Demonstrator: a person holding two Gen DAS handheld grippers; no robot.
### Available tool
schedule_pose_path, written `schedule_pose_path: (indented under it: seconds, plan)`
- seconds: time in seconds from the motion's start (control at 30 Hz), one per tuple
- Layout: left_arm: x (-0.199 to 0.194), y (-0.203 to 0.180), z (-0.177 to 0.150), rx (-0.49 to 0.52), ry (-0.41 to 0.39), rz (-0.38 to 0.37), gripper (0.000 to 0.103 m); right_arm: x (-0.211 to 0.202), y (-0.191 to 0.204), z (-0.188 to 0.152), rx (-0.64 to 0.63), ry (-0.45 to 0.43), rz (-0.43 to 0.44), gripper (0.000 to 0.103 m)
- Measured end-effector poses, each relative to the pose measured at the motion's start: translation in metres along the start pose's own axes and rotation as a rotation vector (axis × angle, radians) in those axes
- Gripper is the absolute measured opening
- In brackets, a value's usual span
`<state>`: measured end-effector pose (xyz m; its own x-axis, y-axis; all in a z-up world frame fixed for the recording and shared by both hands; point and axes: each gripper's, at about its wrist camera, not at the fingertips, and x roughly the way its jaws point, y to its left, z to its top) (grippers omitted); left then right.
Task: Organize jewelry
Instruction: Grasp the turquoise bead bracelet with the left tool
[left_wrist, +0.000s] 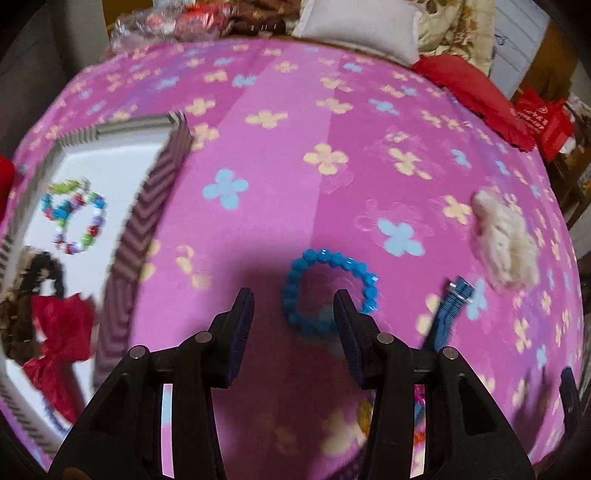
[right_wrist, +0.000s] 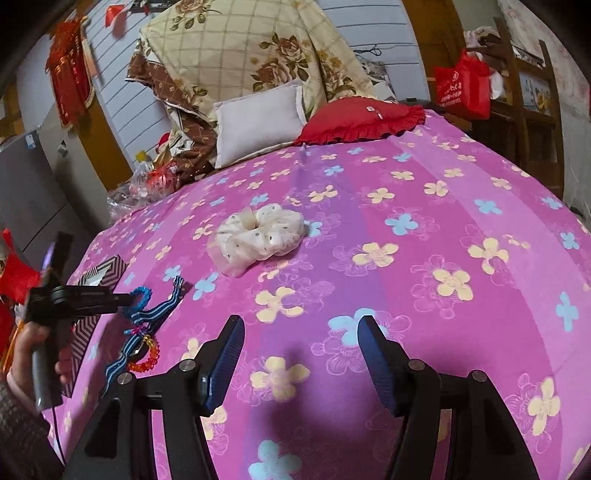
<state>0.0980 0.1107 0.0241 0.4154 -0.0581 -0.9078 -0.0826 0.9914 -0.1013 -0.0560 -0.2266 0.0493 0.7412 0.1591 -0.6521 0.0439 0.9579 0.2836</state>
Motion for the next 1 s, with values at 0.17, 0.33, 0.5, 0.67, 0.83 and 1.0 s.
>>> schedule_pose_path:
  seconds: [0.17,0.33,0.5,0.67,0.83,1.0]
  plan:
    - [0.005,-0.018,0.007,0.096,-0.032,0.029,0.045,0.004,0.004,-0.005,-0.028,0.002,-0.019,0.061]
    - [0.002,-0.035,0.002,0.153,-0.048,0.017,0.008,0.008,0.003,-0.007,-0.024,0.012,-0.029,0.061]
    - [-0.005,-0.042,-0.008,0.145,-0.039,0.014,0.007,0.011,0.002,-0.008,-0.01,0.032,-0.016,0.061]
    - [-0.041,-0.035,-0.017,0.106,-0.085,-0.084,0.007,0.012,0.009,-0.012,-0.04,0.032,-0.017,0.061]
    - [-0.097,-0.013,-0.044,0.095,-0.166,-0.149,0.007,0.016,0.021,-0.019,-0.017,0.101,0.027,0.061]
    - [-0.133,0.02,-0.069,0.061,-0.222,-0.188,0.007,0.005,0.053,-0.023,-0.041,0.15,0.097,0.061]
